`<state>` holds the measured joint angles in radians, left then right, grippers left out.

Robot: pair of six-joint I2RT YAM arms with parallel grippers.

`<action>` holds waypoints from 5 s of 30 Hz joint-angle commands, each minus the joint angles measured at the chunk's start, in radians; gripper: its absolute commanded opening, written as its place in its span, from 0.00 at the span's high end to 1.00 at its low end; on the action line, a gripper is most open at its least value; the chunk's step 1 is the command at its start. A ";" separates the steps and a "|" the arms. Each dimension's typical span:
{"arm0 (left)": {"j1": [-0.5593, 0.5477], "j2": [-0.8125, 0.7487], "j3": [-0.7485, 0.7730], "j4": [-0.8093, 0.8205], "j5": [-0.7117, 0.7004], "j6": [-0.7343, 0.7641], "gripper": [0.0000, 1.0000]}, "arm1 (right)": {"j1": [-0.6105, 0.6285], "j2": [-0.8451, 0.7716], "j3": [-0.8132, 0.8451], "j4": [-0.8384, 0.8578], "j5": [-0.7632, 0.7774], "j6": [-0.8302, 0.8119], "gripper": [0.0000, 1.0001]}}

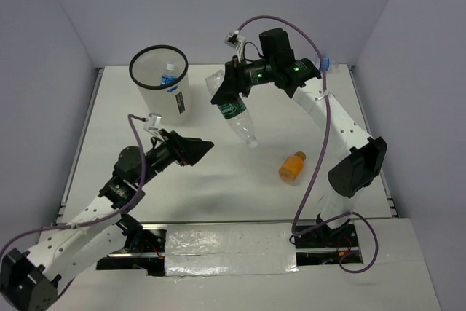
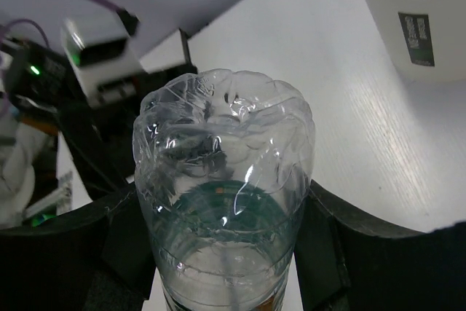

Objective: Put the plastic bottles in the bin

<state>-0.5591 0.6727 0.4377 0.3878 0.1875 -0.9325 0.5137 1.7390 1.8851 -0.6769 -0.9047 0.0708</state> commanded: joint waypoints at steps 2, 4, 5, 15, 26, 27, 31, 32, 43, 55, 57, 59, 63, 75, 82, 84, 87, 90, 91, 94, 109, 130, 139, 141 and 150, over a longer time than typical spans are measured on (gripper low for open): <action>-0.077 0.175 0.067 0.262 -0.102 0.112 0.01 | -0.037 -0.021 0.004 0.262 -0.097 0.297 0.84; -0.087 0.231 0.099 0.324 -0.096 0.132 0.00 | -0.037 -0.035 -0.035 0.322 -0.108 0.346 0.84; -0.088 0.260 0.114 0.348 -0.088 0.135 0.01 | -0.040 -0.057 -0.085 0.350 -0.109 0.362 0.84; -0.094 0.487 0.268 0.536 0.067 0.061 0.01 | -0.049 -0.151 -0.273 0.485 -0.097 0.376 0.80; -0.108 0.587 0.297 0.537 0.067 0.009 0.01 | -0.049 -0.239 -0.386 0.717 -0.097 0.468 0.77; -0.108 0.588 0.302 0.536 0.064 0.008 0.01 | -0.047 -0.245 -0.394 0.727 -0.099 0.469 0.76; -0.108 0.602 0.332 0.531 0.079 -0.008 0.08 | -0.043 -0.268 -0.448 0.757 -0.103 0.454 0.66; -0.108 0.607 0.338 0.525 0.085 -0.011 0.11 | -0.044 -0.272 -0.457 0.764 -0.103 0.445 0.59; -0.101 0.569 0.340 0.407 0.161 0.006 0.98 | -0.066 -0.315 -0.469 0.764 -0.123 0.342 0.08; 0.290 0.360 0.482 -0.058 0.075 0.241 1.00 | -0.317 -0.415 -0.452 0.449 -0.266 -0.103 0.00; 0.350 0.387 0.531 -0.041 0.055 0.279 1.00 | -0.317 -0.438 -0.461 0.253 -0.235 -0.286 0.00; 0.396 0.436 0.567 -0.008 0.009 0.297 1.00 | -0.317 -0.467 -0.501 0.129 -0.215 -0.377 0.00; 0.452 0.530 0.674 0.055 -0.094 0.337 1.00 | -0.317 -0.527 -0.602 0.034 -0.152 -0.521 0.00; 0.479 0.820 0.884 0.065 -0.350 0.535 0.87 | -0.319 -0.682 -0.866 0.010 -0.013 -0.571 0.00; 0.479 0.870 0.872 0.028 -0.405 0.595 0.41 | -0.319 -0.674 -0.931 0.025 0.089 -0.502 0.00; 0.479 0.878 0.875 0.014 -0.416 0.616 0.29 | -0.319 -0.677 -0.942 0.028 0.098 -0.500 0.00; 0.478 0.900 0.901 -0.032 -0.419 0.655 0.21 | -0.319 -0.674 -0.948 0.034 0.112 -0.490 0.00; 0.478 0.916 0.924 -0.076 -0.399 0.675 0.12 | -0.319 -0.668 -0.949 0.039 0.128 -0.479 0.00; 0.478 0.918 0.924 -0.084 -0.392 0.675 0.10 | -0.319 -0.667 -0.949 0.040 0.133 -0.474 0.00; 0.478 0.910 0.915 -0.093 -0.363 0.676 0.04 | -0.319 -0.664 -0.954 0.037 0.164 -0.444 0.00; 0.478 0.641 0.825 -0.217 -0.090 0.551 0.01 | -0.319 -0.576 -0.954 0.004 0.558 -0.244 0.00; 0.401 -0.007 0.242 -0.441 0.159 0.092 0.01 | -0.379 -0.346 -0.841 -0.263 0.734 -0.240 0.00; 0.259 -0.091 0.102 -0.408 0.072 -0.025 0.01 | -0.449 -0.133 -0.719 -0.371 0.623 -0.200 0.00; 0.216 -0.088 0.093 -0.397 0.037 -0.034 0.01 | -0.457 -0.092 -0.696 -0.403 0.577 -0.192 0.00; 0.137 -0.061 0.090 -0.359 -0.006 -0.023 0.01 | -0.500 0.108 -0.613 -0.455 0.489 -0.103 0.00</action>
<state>-0.4107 0.6174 0.5224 -0.0364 0.2054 -0.9485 0.0425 1.8019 1.2232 -1.0817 -0.3782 -0.0849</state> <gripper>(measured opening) 0.994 0.994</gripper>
